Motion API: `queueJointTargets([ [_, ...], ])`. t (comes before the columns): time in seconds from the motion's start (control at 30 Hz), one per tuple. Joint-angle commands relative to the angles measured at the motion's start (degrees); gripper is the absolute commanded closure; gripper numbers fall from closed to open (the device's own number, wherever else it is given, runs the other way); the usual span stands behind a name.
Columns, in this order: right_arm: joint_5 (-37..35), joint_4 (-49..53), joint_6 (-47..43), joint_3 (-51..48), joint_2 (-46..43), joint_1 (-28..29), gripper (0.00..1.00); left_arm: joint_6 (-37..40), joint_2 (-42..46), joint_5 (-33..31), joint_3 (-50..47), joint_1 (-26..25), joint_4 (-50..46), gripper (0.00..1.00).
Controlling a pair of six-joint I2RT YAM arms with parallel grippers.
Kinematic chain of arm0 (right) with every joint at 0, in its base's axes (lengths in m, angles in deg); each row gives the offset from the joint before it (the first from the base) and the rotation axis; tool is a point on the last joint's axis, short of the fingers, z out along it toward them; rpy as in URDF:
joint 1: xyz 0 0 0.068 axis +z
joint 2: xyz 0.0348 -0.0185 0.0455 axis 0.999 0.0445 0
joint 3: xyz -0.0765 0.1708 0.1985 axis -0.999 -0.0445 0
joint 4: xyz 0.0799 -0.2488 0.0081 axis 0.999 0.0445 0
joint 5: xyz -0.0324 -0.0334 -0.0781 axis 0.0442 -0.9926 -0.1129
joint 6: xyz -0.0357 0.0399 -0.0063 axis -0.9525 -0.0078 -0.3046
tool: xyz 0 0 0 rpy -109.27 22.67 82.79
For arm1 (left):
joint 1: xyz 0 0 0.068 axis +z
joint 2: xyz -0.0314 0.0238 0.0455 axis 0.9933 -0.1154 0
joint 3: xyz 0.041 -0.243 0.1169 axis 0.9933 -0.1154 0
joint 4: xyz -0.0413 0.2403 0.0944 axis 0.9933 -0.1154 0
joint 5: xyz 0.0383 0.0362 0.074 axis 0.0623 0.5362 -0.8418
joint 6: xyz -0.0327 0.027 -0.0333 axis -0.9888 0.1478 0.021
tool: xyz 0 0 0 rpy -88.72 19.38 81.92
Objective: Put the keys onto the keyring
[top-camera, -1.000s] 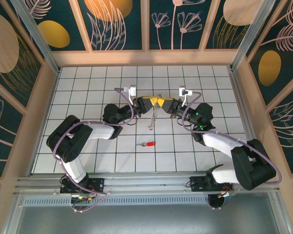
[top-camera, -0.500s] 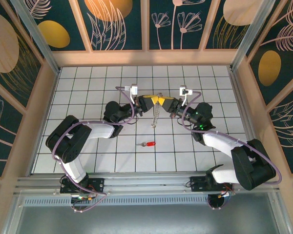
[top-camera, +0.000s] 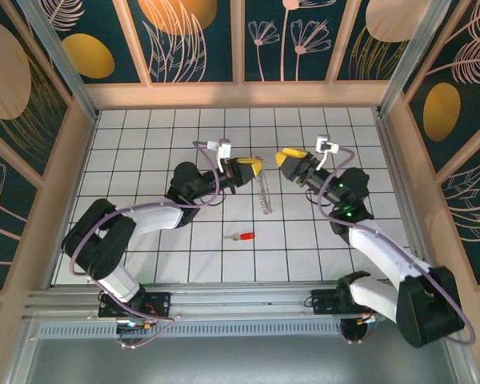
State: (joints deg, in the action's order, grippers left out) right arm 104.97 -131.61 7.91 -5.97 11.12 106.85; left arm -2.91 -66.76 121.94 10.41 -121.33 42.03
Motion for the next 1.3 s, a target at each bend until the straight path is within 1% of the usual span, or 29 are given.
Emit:
queueJointTargets([
  [0.0, -5.0, 9.2, -2.5, -1.4, -4.1, -1.5, 0.45, 9.7, 4.5, 0.6, 3.4, -0.1, -4.1, 1.0],
  [0.13, -7.8, 10.5, -1.9, -5.3, -6.6, -2.3, 0.44, 15.7, 6.4, 0.0, 4.9, -0.1, -7.2, 1.0],
  [0.37, -9.6, 9.9, -1.3, -10.9, -7.1, -2.3, 0.43, 23.1, 7.7, -1.0, 6.2, -0.1, -7.0, 1.0],
  [0.47, -10.0, 9.7, -1.4, -12.6, -6.8, -2.4, 0.43, 25.8, 7.9, -1.9, 5.6, -0.2, -4.4, 1.0],
  [0.63, -10.1, 7.3, -0.3, -15.8, -5.3, -2.3, 0.43, 30.5, 7.7, -3.0, 3.0, -0.1, 3.8, 1.0],
  [0.73, -10.1, 5.5, 0.4, -17.2, -4.2, -2.2, 0.42, 33.6, 7.7, -3.3, 2.7, -0.1, 4.9, 1.0],
  [1.07, -10.6, 3.3, 0.0, -17.3, -0.3, -0.2, 0.42, 46.0, 11.5, -7.4, 0.9, -0.2, -0.7, 1.0],
  [1.27, -11.6, 3.7, -0.9, -16.1, 1.4, 1.9, 0.41, 50.6, 13.6, -9.3, 0.4, -0.1, -4.8, 1.0],
])
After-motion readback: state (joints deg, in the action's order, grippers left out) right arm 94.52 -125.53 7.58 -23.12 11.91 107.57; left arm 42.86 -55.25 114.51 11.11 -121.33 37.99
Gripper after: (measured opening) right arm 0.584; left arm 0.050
